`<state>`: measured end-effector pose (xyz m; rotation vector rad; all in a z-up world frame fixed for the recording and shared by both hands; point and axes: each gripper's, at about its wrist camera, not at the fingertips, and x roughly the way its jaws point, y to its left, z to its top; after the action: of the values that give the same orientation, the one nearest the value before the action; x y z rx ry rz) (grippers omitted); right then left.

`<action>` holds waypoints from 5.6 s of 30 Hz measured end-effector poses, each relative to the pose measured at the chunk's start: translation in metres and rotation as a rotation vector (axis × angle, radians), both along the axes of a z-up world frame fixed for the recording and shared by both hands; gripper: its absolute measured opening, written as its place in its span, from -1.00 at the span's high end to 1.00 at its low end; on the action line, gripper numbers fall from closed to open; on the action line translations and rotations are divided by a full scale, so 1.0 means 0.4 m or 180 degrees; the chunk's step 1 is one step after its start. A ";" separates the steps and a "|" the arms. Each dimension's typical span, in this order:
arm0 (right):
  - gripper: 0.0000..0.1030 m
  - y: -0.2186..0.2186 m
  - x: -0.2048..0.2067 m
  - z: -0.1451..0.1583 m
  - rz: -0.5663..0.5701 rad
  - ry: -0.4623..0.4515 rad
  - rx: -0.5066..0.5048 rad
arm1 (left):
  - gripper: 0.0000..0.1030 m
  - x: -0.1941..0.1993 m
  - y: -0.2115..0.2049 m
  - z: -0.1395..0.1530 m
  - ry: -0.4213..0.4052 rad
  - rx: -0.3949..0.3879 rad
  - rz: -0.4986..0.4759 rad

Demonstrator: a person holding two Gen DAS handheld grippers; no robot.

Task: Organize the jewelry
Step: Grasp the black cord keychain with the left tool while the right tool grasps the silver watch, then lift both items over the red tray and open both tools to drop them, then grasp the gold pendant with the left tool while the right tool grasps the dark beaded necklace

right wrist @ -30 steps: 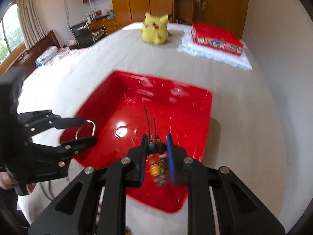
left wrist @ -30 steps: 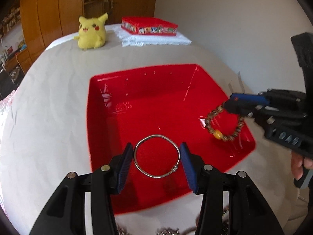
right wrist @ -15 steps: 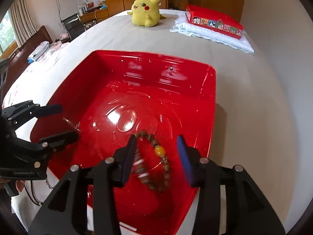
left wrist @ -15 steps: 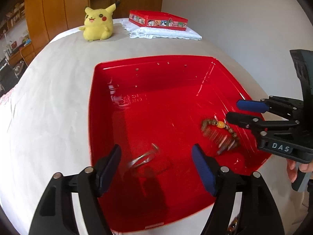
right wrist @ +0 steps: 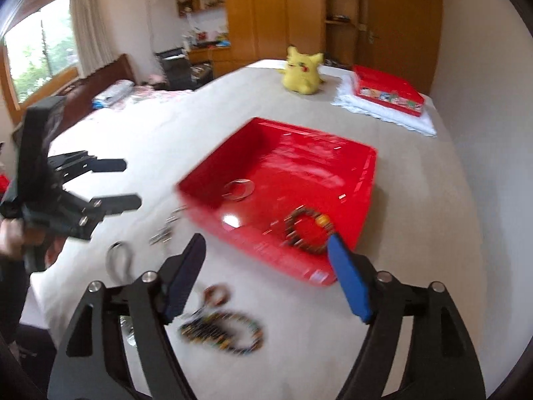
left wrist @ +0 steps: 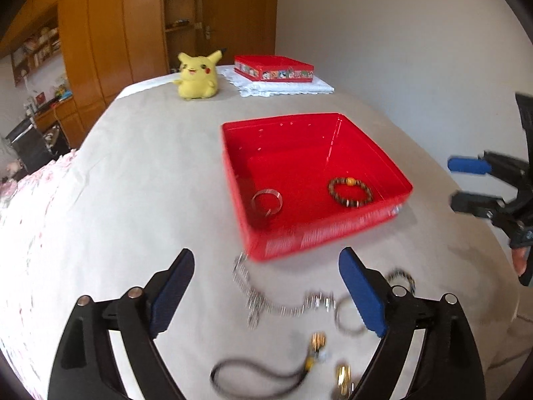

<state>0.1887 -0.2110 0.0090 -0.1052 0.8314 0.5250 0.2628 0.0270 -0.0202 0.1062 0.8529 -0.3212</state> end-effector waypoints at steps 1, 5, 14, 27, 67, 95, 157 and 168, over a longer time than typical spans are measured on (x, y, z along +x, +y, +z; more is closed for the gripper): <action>-0.48 0.005 -0.022 -0.003 0.0040 0.0041 0.0044 | -0.75 -0.027 0.019 0.000 -0.0004 -0.0016 0.0027; -0.48 0.040 -0.127 -0.045 0.0306 0.0180 0.0090 | -0.75 -0.126 0.070 -0.025 0.0048 -0.0027 0.0072; -0.22 0.200 -0.291 -0.203 0.1065 0.0378 -0.0110 | -0.75 -0.291 0.092 -0.146 0.0217 -0.0033 0.0166; -0.18 0.316 -0.226 -0.308 0.1285 0.0473 -0.0271 | -0.75 -0.282 0.083 -0.176 0.0214 -0.0013 0.0226; 0.47 0.256 -0.210 -0.313 0.1145 0.0589 -0.0170 | 0.78 -0.145 0.042 -0.267 0.0347 0.0109 -0.0397; 0.73 0.244 -0.224 -0.236 0.1066 0.0396 -0.0192 | 0.85 -0.216 0.028 -0.129 -0.0021 -0.0032 -0.0257; 0.27 -0.006 0.495 -0.234 -0.0312 0.0564 -0.0330 | 0.25 0.399 -0.201 -0.188 0.0373 0.0201 -0.0349; -0.55 -0.019 0.208 -0.057 -0.0190 -0.0068 -0.0114 | -0.35 0.175 -0.136 -0.058 -0.0049 0.0291 -0.0326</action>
<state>0.2718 -0.2187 -0.0136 -0.1185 0.8207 0.4524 0.3327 -0.0272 -0.0433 0.2377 0.8486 -0.3769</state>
